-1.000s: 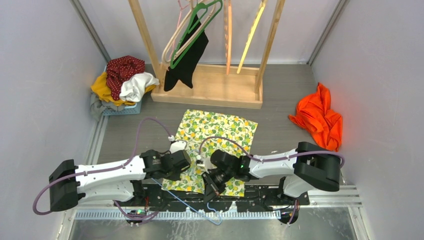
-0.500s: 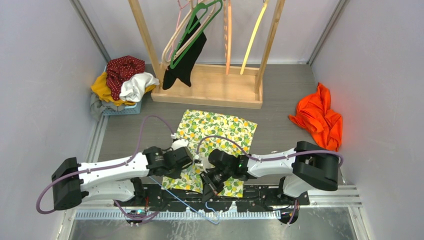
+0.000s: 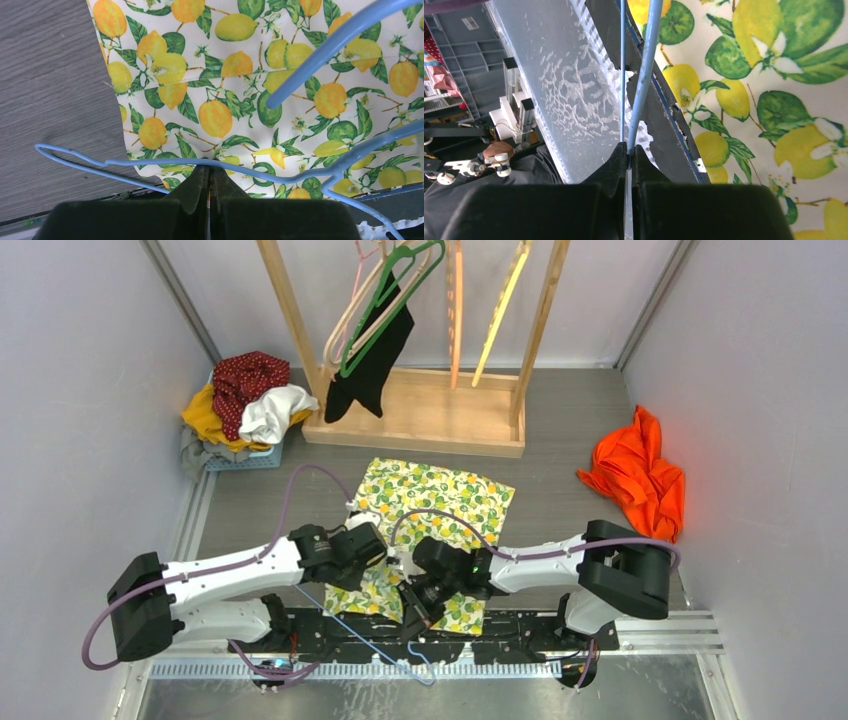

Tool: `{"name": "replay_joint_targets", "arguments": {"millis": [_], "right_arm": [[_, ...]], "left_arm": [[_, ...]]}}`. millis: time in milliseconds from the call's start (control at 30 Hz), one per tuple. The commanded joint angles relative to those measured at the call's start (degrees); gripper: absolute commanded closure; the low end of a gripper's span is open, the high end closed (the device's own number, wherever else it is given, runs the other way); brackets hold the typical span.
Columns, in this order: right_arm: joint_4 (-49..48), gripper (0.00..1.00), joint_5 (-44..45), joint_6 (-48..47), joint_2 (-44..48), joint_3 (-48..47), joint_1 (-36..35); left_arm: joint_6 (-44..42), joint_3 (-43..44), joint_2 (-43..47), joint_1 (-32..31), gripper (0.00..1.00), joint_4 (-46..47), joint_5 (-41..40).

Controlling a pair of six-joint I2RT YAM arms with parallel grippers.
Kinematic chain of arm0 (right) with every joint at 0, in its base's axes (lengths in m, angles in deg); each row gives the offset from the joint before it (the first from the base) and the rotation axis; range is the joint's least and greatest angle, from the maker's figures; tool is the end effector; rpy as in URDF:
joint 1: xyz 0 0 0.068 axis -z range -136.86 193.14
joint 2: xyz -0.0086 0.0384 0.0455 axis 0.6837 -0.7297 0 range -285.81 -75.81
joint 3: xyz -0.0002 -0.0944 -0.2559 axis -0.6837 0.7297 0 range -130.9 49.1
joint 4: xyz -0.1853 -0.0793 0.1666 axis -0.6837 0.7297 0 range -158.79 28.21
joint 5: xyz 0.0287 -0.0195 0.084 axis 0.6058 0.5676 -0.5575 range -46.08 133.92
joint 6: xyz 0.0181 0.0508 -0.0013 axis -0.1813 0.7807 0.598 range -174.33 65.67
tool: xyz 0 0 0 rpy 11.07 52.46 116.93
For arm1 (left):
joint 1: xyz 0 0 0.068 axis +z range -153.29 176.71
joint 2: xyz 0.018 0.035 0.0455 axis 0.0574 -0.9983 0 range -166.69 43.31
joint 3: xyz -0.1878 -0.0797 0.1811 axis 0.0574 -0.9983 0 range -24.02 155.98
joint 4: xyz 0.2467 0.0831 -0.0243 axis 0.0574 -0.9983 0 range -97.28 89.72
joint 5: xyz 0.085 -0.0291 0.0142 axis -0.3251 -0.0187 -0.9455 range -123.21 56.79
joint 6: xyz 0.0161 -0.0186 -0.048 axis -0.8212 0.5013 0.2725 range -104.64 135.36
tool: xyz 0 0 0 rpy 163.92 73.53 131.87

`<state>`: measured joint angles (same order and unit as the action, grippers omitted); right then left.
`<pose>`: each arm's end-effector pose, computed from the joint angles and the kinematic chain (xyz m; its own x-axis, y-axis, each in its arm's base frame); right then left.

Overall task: Place the skirt on the hanger
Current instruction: Hang the skirt on the hanger.

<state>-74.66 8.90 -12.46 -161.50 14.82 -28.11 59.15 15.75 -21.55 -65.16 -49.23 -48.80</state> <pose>0.0680 0.2643 0.1490 -0.7746 -0.5816 -0.2483 -0.5206 0.3637 0.7724 0.0957 -0.1586 0.1988 -0.8909 0.2527 -0.3775 0.2743 0.9616 -0.0037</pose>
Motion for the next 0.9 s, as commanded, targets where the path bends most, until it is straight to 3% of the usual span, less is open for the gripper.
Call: {"name": "replay_joint_targets", "arguments": {"millis": [0, 133, 433, 867], "right_arm": [[-0.58, 0.99, -11.51, -3.76, -0.71, -2.28, -2.30], [-1.22, 0.99, -14.32, -2.69, -0.51, -1.76, -2.32], [7.31, 0.99, -12.44, -6.54, -2.42, -3.31, -2.29], [18.82, 0.99, 6.77, -10.52, 1.95, -5.24, 0.19]], "left_arm": [[-4.61, 4.24, -0.02, 2.60, 1.00, 6.76, -4.01], [-6.33, 5.33, -1.14, 2.78, 1.00, 7.01, -3.23], [-9.22, 6.88, -2.10, 3.94, 1.00, 6.42, -2.73], [-10.68, 7.91, 2.19, 5.63, 1.00, 2.00, -0.62]]}}
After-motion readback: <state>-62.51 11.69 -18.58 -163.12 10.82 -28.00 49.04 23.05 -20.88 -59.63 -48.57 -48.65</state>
